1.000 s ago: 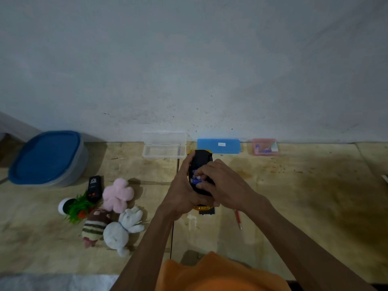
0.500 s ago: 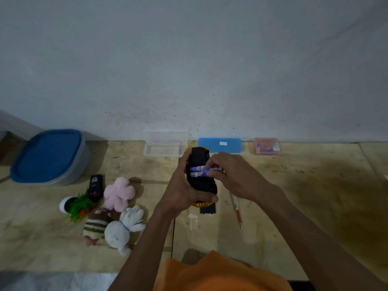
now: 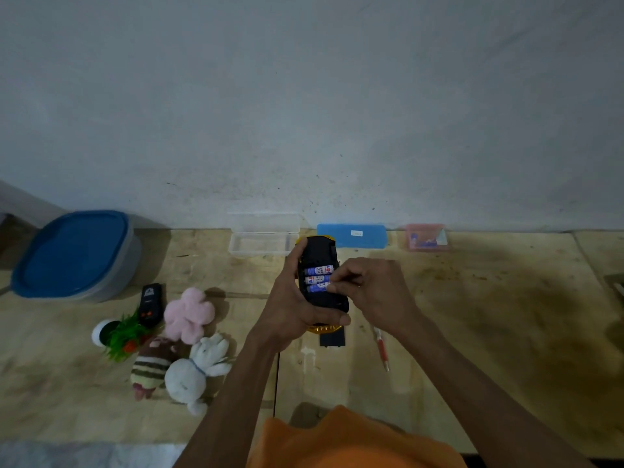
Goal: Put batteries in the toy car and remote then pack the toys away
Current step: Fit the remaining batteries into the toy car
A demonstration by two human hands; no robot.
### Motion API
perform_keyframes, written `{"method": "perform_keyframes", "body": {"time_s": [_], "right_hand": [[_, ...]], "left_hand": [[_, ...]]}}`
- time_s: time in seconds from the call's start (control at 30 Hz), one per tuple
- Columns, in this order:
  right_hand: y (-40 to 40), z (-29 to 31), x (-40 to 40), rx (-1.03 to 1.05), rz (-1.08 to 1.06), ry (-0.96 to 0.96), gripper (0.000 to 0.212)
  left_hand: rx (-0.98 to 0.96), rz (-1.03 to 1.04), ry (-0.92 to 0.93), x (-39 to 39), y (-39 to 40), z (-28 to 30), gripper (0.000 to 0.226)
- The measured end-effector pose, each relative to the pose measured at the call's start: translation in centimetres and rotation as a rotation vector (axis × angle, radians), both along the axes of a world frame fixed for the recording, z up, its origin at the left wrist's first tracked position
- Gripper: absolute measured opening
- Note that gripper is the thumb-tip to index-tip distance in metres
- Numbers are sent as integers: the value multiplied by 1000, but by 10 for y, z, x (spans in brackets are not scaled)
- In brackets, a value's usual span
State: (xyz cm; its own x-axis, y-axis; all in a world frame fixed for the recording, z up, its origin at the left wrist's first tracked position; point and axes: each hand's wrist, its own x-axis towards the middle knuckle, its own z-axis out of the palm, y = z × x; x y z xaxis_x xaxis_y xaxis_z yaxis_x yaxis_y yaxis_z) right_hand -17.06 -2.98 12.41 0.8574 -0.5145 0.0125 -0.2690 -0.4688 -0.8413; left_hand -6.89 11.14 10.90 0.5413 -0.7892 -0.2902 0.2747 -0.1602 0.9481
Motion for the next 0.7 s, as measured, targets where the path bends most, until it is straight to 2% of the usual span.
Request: {"method": "perform_keyframes", "body": {"time_s": [0.17,0.27,0.37,0.7], "right_hand": [[3,-2,4,257,-69,-7,17],[1,-4,4,296,-196,-19,39],[0,-6,2,500,-289,28,57],[0,-12,12,499,-343,30,47]], "left_hand": [[-22,-10,-1,-6,-1,5,132],[-34,11,-42,-8,0,7,131],[-33,0,-82,-7,1,7,132],[-28,-32,-101,-4,-3,8,138]]}}
